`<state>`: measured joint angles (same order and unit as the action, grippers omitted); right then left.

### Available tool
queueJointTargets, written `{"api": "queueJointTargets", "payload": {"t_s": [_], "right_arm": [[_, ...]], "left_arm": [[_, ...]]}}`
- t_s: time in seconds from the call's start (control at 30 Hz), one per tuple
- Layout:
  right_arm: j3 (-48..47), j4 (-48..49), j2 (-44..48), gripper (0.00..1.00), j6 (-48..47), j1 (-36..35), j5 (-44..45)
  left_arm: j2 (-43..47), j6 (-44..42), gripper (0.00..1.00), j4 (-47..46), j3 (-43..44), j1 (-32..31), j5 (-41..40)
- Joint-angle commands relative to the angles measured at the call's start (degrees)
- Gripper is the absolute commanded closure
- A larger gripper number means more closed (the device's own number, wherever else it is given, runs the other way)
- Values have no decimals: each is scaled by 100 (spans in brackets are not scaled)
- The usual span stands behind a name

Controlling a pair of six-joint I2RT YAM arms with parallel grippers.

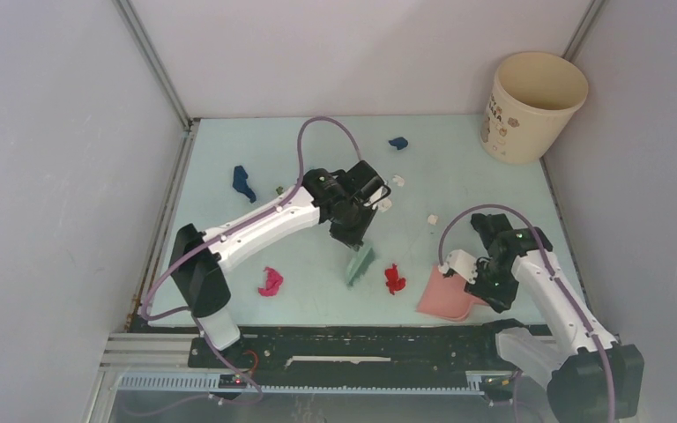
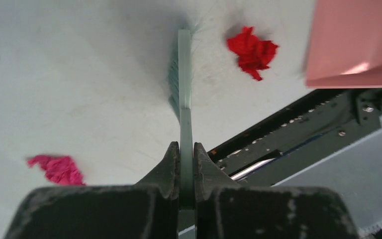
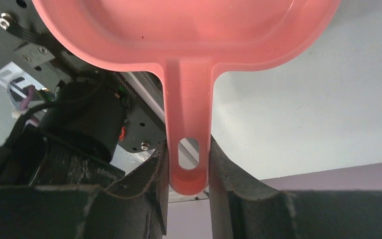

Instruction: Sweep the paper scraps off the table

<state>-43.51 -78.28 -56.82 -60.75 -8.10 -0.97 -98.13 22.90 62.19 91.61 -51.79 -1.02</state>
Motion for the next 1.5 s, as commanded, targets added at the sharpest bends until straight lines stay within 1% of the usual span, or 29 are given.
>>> {"api": "queueJointTargets", "payload": {"t_s": [0.0, 0.07, 0.2, 0.3, 0.4, 0.53, 0.63, 0.73, 0.87, 0.93, 0.97, 1.07, 1.2, 1.3, 1.33, 1.47], "right_arm": [[241, 465, -89, 100, 806, -493, 93], [385, 691, -172, 100, 1035, -818, 259], [459, 1058, -411, 100, 1421, -1128, 274], [449, 1301, -465, 100, 1613, -1163, 272], [422, 1290, -401, 100, 1731, -1149, 200], [422, 1172, -7, 100, 1601, -951, 157], [426, 1132, 341, 100, 1354, -588, -51], [409, 1152, 423, 100, 1153, -185, -188], [345, 1249, 188, 100, 1210, 59, -270], [334, 1342, 51, 100, 1308, 63, -255], [334, 1376, -20, 100, 1370, 63, -257], [329, 1456, -250, 100, 1584, 57, -233], [205, 1457, -519, 100, 1888, 8, -196], [87, 1460, -659, 100, 2080, -75, -161], [46, 1477, -708, 100, 2149, -124, -146], [-74, 1519, -1039, 100, 2377, -329, -83]], "left_arm": [[-55, 132, 100, -660, -205, -115, 1117], [-110, 230, 100, -844, -235, -162, 1372], [-147, 476, 100, -1220, -210, -238, 1804], [-85, 664, 100, -1523, -211, -261, 2247], [122, 779, 100, -1682, -155, -242, 2444], [357, 790, 100, -1722, -17, -47, 2223], [401, 640, 100, -1635, 256, 300, 1694], [91, 38, 100, -1213, 996, 539, 693], [-896, -994, 100, -460, 2495, 599, -802], [-1663, -1440, 100, -15, 3373, 600, -1574], [-1951, -1653, 100, 65, 3760, 609, -1892], [-2702, -2186, 100, 159, 4651, 655, -2358], [-3015, -2612, 100, -161, 4674, 734, -2394], [-3163, -2795, 100, -177, 4661, 736, -2089], [-3194, -2839, 100, -137, 4632, 730, -1789], [-3165, -2676, 100, -58, 4232, 720, -164]]}}
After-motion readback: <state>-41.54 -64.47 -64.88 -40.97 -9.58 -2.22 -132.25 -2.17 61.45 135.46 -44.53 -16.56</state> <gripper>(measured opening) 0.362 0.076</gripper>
